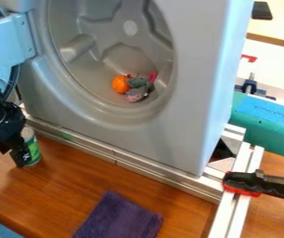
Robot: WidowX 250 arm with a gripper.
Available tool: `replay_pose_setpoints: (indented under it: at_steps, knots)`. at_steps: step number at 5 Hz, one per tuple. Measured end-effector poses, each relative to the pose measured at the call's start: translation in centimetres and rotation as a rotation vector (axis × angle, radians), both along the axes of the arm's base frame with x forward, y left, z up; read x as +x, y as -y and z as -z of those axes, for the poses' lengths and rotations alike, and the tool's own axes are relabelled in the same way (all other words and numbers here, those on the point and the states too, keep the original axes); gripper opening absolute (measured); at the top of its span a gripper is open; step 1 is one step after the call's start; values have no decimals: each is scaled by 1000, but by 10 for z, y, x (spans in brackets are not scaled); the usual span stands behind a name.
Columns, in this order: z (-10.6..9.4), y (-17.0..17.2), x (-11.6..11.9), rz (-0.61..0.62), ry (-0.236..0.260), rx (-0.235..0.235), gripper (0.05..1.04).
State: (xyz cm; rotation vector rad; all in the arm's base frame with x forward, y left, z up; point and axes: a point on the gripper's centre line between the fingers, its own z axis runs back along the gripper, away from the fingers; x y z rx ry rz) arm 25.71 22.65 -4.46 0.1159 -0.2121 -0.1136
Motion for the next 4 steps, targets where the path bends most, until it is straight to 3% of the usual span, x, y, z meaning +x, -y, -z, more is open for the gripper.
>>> replay_pose_setpoints:
  at_steps: [1,2,3,4]
  knots:
    - [-5,21,7,77,61,-115,999]
    - [-7,54,6,140,86,-257,999]
    - [-19,101,5,269,103,-341,999]
    - [-24,127,3,327,101,-362,999]
